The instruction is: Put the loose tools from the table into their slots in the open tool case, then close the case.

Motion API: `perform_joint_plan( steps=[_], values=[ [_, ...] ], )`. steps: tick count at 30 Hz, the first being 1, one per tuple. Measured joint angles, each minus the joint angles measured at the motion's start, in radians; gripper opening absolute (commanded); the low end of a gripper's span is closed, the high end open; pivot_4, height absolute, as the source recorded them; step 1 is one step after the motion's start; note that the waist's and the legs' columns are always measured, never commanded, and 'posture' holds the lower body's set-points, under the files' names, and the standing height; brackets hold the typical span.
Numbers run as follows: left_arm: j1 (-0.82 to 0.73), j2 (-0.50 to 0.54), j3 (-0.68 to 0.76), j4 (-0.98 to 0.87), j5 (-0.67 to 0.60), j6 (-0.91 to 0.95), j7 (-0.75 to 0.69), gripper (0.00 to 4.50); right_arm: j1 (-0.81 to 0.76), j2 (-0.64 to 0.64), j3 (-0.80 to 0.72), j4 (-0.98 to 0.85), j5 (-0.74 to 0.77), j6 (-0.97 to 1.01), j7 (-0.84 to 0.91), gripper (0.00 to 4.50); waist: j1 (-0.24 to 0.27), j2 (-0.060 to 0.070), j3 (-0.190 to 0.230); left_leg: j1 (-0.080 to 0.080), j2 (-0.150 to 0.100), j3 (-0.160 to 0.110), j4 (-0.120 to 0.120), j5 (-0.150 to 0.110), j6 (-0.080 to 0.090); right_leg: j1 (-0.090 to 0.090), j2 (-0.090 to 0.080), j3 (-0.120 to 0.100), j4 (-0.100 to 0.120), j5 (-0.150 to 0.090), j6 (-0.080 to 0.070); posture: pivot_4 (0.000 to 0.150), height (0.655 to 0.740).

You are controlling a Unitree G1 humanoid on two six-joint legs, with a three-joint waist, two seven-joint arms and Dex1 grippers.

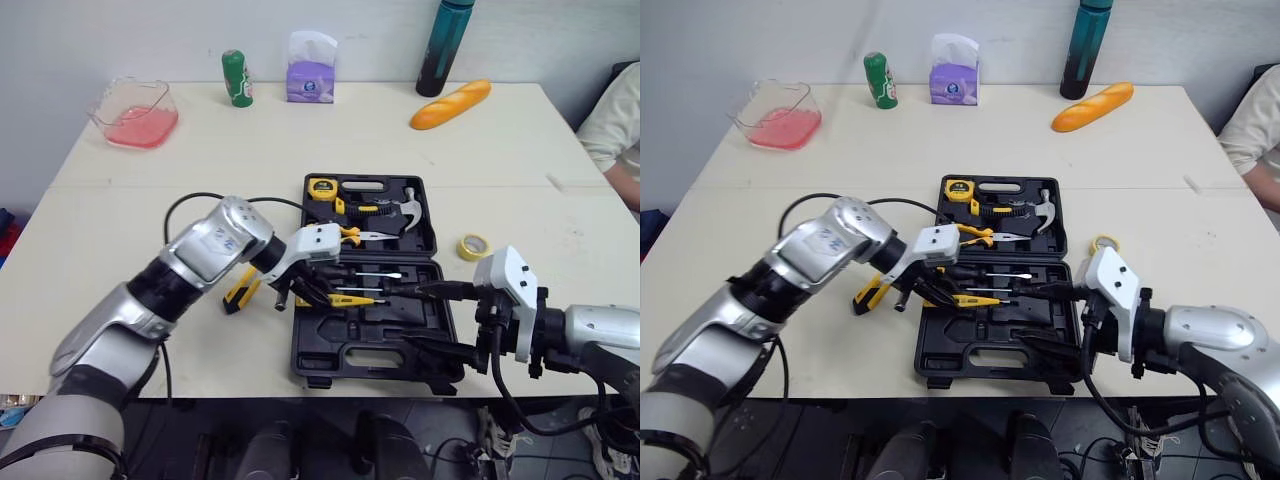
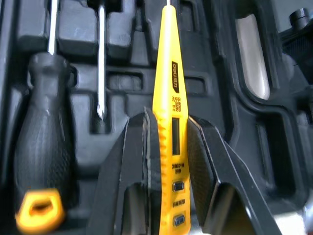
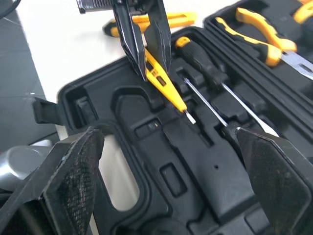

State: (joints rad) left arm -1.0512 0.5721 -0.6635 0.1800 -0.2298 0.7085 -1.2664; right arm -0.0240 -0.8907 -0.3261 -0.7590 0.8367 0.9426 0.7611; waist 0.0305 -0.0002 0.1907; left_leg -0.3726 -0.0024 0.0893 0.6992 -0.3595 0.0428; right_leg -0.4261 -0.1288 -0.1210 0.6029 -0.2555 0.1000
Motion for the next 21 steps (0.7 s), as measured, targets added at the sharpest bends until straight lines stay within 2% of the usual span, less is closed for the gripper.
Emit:
perform_joint_plan(
  steps=[8,21],
  values=[
    [-0.035,-0.086,-0.003,0.109,0.092,-0.059,-0.046,0.45,0.074,0.0,-0.041,-0.039,0.046,0.0,-0.061,4.5,-0.001,0.0,0.0,-0.001,-0.001,0.0,0.0,0.0,0.002,0.0,-0.001,0.001,-0.001,0.001,0.001,0.15,0.7314],
    [-0.043,-0.093,0.004,0.064,0.14,0.083,-0.059,0.45,0.055,-0.017,-0.048,-0.03,0.055,-0.006,-0.076,4.5,-0.006,0.0,0.0,0.001,0.0,0.0,0.0,0.0,0.002,0.0,-0.001,0.002,0.0,0.001,0.001,0.15,0.7314]
  ],
)
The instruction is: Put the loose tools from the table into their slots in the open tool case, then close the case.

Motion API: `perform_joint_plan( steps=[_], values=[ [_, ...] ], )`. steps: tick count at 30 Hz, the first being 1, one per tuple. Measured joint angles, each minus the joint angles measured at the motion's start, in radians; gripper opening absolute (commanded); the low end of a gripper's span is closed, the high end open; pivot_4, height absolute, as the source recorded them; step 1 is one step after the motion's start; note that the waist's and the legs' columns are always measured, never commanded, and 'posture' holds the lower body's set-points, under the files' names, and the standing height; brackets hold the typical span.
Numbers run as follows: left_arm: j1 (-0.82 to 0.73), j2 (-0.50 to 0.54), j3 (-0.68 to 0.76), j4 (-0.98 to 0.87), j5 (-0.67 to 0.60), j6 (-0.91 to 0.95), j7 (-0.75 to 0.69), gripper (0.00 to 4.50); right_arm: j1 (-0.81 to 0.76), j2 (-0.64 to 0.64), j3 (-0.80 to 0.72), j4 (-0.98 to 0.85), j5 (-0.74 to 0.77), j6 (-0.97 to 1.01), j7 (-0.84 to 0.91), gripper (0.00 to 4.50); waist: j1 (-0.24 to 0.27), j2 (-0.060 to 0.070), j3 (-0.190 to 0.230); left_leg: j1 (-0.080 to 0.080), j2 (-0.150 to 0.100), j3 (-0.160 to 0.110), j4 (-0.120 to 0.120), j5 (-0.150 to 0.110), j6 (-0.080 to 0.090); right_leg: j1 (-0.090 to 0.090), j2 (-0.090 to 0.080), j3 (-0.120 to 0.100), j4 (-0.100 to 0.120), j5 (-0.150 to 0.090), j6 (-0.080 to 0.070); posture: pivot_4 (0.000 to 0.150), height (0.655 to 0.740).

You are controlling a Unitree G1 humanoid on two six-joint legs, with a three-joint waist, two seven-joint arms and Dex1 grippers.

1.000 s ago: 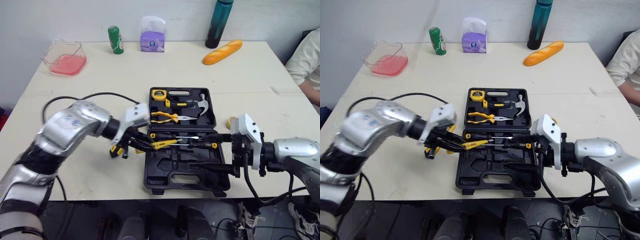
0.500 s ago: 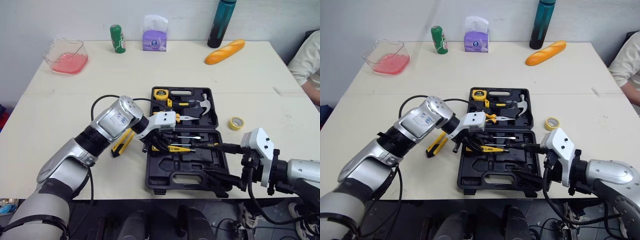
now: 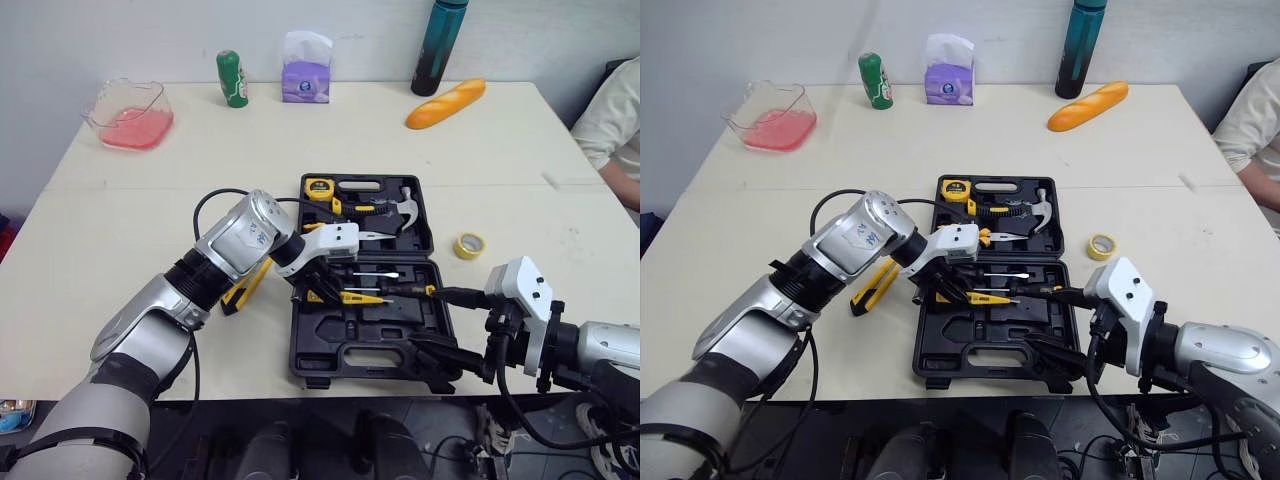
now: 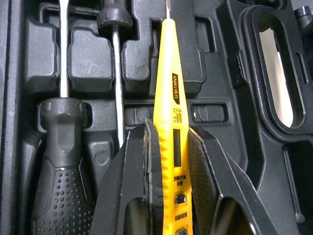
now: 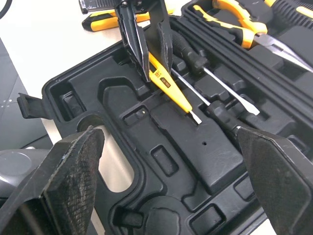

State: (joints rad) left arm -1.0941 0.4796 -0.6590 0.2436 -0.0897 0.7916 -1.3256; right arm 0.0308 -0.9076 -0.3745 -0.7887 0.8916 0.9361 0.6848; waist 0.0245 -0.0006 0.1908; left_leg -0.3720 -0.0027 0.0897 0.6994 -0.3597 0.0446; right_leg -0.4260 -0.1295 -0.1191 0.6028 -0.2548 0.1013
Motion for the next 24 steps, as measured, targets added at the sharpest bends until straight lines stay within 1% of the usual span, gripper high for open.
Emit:
perform_joint_plan(
  steps=[7,9,12,13,15,19,22,23,24],
  values=[
    [-0.008,0.027,-0.01,-0.034,0.021,0.044,-0.015,0.45,-0.017,0.0,0.021,0.009,-0.004,-0.02,0.0,4.5,0.002,0.0,0.0,0.0,0.0,0.0,0.0,0.0,0.0,0.0,0.0,0.0,0.0,0.0,0.0,0.15,0.7314],
    [-0.008,0.026,-0.007,-0.036,0.022,0.064,-0.013,1.5,-0.017,0.0,0.025,0.01,-0.006,-0.023,0.0,4.5,0.002,0.0,0.0,0.0,0.0,0.0,0.0,0.0,0.0,0.0,0.0,0.0,0.0,0.0,0.0,0.15,0.7314],
    [-0.009,0.024,-0.001,-0.052,0.014,0.107,-0.032,2.73,-0.016,0.0,0.028,0.011,-0.007,-0.026,0.0,4.5,0.002,0.0,0.0,0.0,0.0,0.0,0.001,0.0,0.0,0.0,0.0,0.001,0.001,0.0,0.0,0.15,0.7314],
    [-0.009,0.024,0.0,-0.06,0.015,0.111,-0.03,3.25,-0.016,0.0,0.03,0.012,-0.007,-0.029,0.001,4.5,0.003,0.0,0.0,0.0,-0.001,0.0,0.001,0.0,0.0,0.0,-0.001,0.001,0.001,0.0,0.0,0.15,0.7314],
    [-0.011,0.026,0.007,-0.063,0.012,0.125,-0.032,3.98,-0.016,0.0,0.033,0.013,-0.007,-0.035,0.001,4.5,0.005,0.0,0.0,0.0,-0.001,0.0,0.001,0.0,0.001,0.0,-0.001,0.001,0.002,0.0,0.0,0.15,0.7314],
    [-0.007,0.027,0.065,-0.071,-0.004,0.092,-0.014,3.98,-0.014,0.0,0.033,0.012,-0.007,-0.038,0.001,4.5,0.004,0.0,0.0,0.0,-0.001,0.0,0.002,0.0,0.001,0.0,-0.001,0.001,0.002,0.0,0.0,0.15,0.7314],
    [0.038,0.021,0.172,-0.071,-0.042,-0.019,0.005,3.98,-0.007,0.0,0.033,0.012,-0.006,-0.04,0.001,4.5,0.003,0.0,0.0,0.0,-0.001,0.0,0.001,0.0,0.001,0.0,-0.001,0.001,0.002,0.0,0.0,0.15,0.7314],
    [0.083,0.019,0.213,-0.072,-0.056,-0.118,0.007,3.43,-0.006,0.0,0.034,0.012,-0.007,-0.041,0.001,4.5,0.003,0.0,0.0,0.0,-0.001,0.0,0.001,0.0,0.001,0.0,-0.002,0.001,0.001,0.0,0.0,0.15,0.7314],
    [0.132,0.019,0.245,-0.073,-0.067,-0.209,0.002,3.19,-0.004,0.0,0.033,0.011,-0.007,-0.042,0.001,4.5,0.001,0.0,0.0,0.001,-0.001,0.0,0.001,0.0,0.001,0.0,-0.002,0.001,0.002,0.0,0.0,0.15,0.7314]
  ],
)
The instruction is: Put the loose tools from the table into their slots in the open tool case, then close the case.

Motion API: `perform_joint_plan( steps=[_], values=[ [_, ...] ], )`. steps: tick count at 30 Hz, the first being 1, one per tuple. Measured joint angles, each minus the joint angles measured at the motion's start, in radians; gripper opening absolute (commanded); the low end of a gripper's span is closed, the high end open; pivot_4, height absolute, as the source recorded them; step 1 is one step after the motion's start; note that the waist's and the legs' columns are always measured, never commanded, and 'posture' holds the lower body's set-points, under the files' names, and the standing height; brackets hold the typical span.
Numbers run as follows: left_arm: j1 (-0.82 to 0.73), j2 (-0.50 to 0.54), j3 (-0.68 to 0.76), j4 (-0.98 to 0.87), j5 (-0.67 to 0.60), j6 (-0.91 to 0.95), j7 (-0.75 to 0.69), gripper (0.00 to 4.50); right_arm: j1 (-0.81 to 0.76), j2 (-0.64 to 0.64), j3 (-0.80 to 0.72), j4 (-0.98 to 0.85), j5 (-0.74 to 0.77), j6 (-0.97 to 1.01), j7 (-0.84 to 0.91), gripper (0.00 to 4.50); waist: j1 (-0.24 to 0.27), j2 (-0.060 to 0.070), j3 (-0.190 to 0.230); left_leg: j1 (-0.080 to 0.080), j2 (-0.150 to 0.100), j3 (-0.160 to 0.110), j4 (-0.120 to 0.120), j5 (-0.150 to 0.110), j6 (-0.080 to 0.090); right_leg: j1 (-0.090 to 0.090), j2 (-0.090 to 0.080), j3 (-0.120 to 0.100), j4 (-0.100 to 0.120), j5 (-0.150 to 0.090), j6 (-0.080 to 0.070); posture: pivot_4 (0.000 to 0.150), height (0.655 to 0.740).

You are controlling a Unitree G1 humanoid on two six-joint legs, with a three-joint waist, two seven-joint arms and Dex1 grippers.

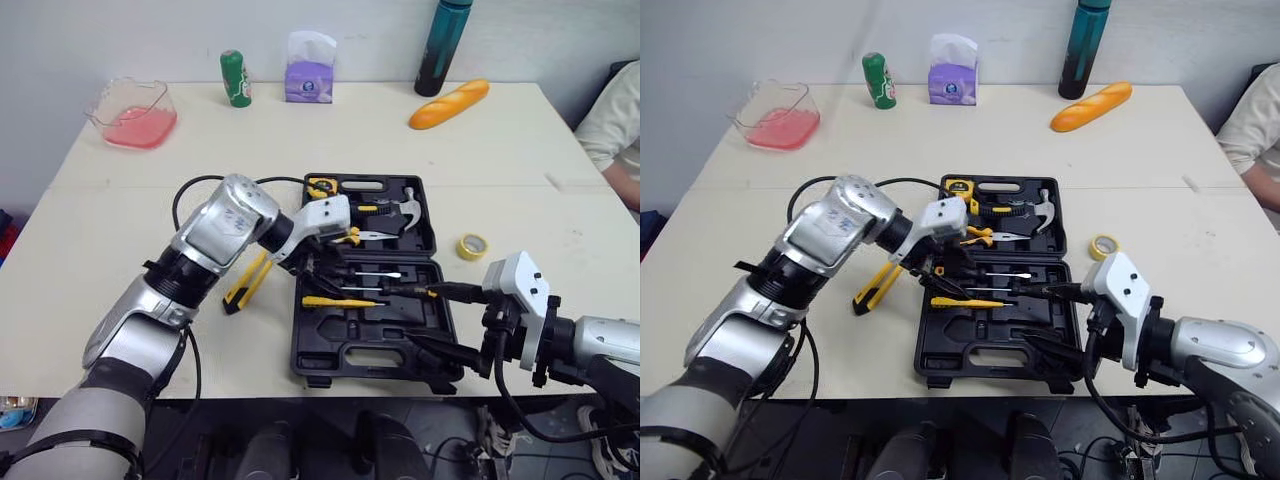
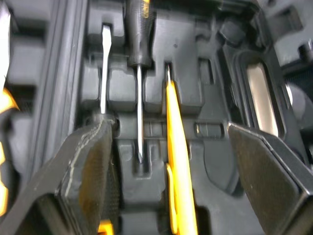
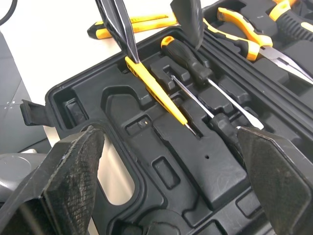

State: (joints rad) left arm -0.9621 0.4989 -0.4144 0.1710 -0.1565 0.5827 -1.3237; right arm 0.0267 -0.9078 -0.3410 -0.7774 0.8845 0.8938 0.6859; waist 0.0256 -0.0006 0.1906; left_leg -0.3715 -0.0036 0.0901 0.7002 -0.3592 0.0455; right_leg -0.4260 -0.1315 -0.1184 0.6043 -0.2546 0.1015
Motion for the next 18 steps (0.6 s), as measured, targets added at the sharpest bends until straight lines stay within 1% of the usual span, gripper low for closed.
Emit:
perform_joint_plan(
  steps=[3,4,5,6,7,12,18],
  values=[
    [0.124,-0.004,0.034,0.002,-0.042,-0.136,-0.036,1.85,0.005,-0.001,0.0,0.0,0.0,0.0,0.0,4.5,0.0,0.0,0.0,0.0,0.0,0.0,0.001,0.0,0.0,0.0,0.0,0.0,0.0,0.0,0.0,0.15,0.7314],
    [0.146,-0.012,0.047,0.002,-0.061,-0.156,-0.046,1.35,0.006,-0.002,0.0,0.0,0.0,0.0,0.001,4.5,0.001,0.0,0.0,-0.001,0.0,0.0,0.001,0.0,0.0,0.0,0.0,0.0,0.001,0.0,0.0,0.15,0.7314],
    [0.163,-0.021,0.061,0.002,-0.073,-0.199,-0.047,0.71,0.005,-0.005,-0.001,0.0,0.001,0.0,0.001,4.5,0.007,0.0,0.0,-0.001,0.0,-0.001,0.002,0.0,0.0,0.0,0.0,-0.001,0.0,0.0,0.0,0.15,0.7314],
    [0.167,-0.026,0.069,0.003,-0.073,-0.231,-0.041,0.52,0.005,-0.008,-0.001,0.0,0.002,0.0,0.002,4.5,0.01,0.0,0.0,-0.001,-0.001,-0.001,0.002,0.0,0.0,0.0,0.0,-0.001,0.0,0.0,0.001,0.15,0.7314],
    [0.168,-0.031,0.078,0.003,-0.072,-0.251,-0.034,0.03,0.005,-0.009,-0.001,0.0,0.002,0.0,0.003,4.5,0.013,0.0,0.0,-0.001,-0.001,0.0,0.002,0.0,0.001,0.001,0.0,0.0,0.0,0.001,0.001,0.15,0.7314],
    [0.202,-0.054,0.084,0.046,-0.046,-0.37,0.001,0.03,-0.003,-0.019,-0.001,0.001,0.007,0.0,0.004,4.5,0.017,0.0,0.0,0.0,-0.001,0.0,0.002,-0.001,0.001,0.001,0.0,0.0,-0.001,0.001,0.002,0.15,0.7314],
    [0.22,-0.054,0.078,0.075,-0.008,-0.418,0.014,0.03,-0.012,-0.022,-0.001,0.005,0.013,0.0,0.004,4.5,0.019,0.0,0.0,0.0,-0.001,0.001,0.002,-0.001,0.001,0.001,0.0,0.0,-0.001,0.001,0.002,0.15,0.7314]
  ],
)
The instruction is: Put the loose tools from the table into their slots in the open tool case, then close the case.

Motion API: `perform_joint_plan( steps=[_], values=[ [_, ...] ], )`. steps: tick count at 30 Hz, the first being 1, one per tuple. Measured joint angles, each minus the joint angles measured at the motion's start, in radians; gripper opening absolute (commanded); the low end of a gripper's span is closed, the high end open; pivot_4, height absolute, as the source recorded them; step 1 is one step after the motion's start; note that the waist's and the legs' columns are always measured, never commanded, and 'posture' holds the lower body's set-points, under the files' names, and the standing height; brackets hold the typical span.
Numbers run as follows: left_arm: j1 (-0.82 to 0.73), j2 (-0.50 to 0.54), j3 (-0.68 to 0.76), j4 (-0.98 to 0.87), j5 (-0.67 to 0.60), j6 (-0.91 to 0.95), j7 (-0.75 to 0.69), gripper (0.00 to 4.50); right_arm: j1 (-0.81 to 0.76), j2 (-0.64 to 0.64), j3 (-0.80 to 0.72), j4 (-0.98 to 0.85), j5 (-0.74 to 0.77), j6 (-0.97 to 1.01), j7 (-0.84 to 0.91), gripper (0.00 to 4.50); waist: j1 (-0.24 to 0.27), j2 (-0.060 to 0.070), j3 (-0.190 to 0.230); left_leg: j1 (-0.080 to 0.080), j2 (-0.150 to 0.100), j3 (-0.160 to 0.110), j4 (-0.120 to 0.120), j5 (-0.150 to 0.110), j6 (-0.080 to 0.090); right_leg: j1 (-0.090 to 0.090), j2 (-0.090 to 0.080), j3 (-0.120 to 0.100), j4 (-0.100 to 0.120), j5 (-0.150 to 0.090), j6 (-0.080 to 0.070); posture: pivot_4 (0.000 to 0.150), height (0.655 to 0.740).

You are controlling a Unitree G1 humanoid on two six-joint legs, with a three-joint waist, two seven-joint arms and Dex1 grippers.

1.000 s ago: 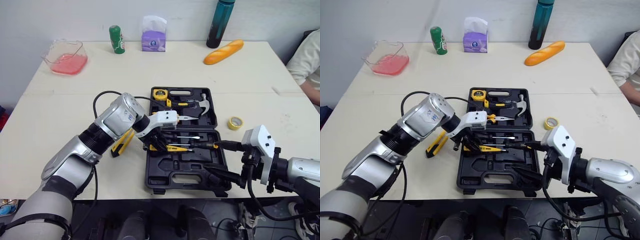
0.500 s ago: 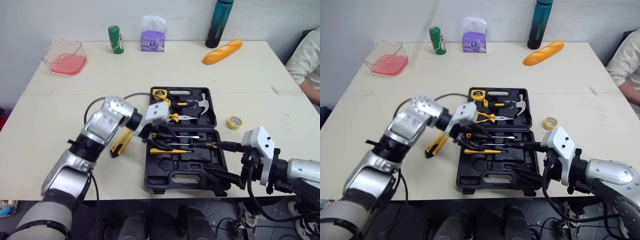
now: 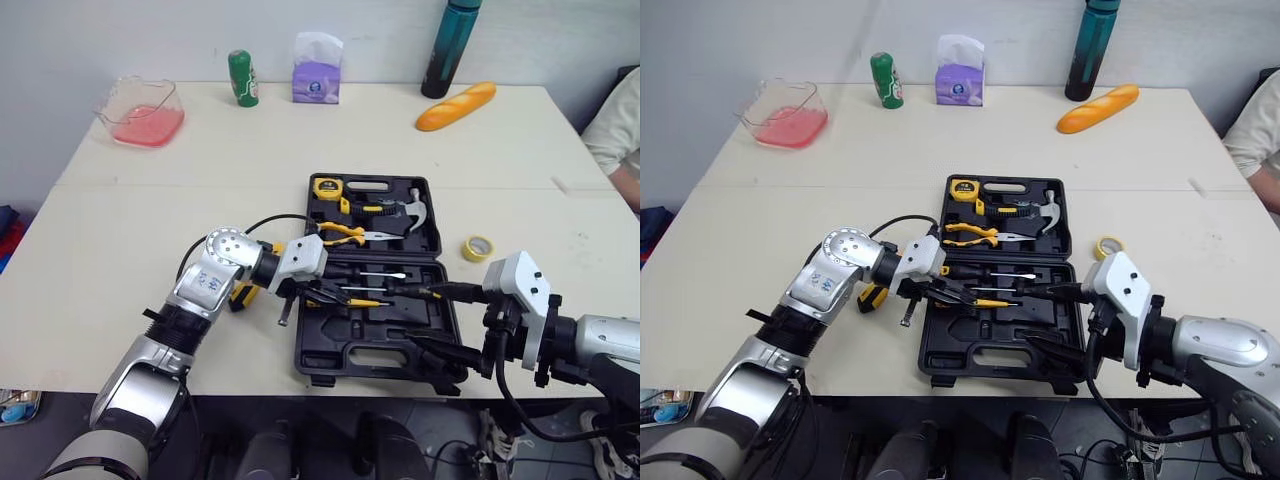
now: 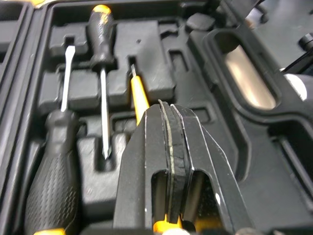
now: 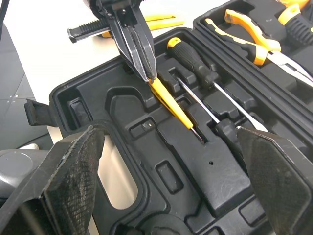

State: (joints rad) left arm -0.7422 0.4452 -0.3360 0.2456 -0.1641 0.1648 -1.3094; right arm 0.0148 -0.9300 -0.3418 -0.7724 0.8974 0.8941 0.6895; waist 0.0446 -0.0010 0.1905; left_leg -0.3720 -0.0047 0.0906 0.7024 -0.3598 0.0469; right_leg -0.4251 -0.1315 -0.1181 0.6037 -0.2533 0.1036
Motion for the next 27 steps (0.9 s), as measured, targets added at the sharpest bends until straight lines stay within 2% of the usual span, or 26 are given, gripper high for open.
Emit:
perform_joint_plan(
  steps=[12,27],
  values=[
    [0.002,0.002,-0.017,0.043,0.089,-0.113,0.059,0.03,-0.004,0.0,0.0,0.018,0.018,0.001,-0.004,4.5,0.003,-0.001,-0.001,0.001,0.0,0.0,0.0,0.0,0.0,0.001,0.0,0.0,0.0,0.0,0.0,0.15,0.7314],
    [0.001,-0.002,-0.017,0.026,0.082,-0.076,0.05,0.03,-0.009,-0.003,0.0,0.022,0.033,0.001,-0.005,4.5,0.005,-0.002,-0.001,0.002,0.0,0.0,0.0,0.0,0.0,0.002,0.0,0.0,0.0,0.0,0.0,0.15,0.7314]
  ],
)
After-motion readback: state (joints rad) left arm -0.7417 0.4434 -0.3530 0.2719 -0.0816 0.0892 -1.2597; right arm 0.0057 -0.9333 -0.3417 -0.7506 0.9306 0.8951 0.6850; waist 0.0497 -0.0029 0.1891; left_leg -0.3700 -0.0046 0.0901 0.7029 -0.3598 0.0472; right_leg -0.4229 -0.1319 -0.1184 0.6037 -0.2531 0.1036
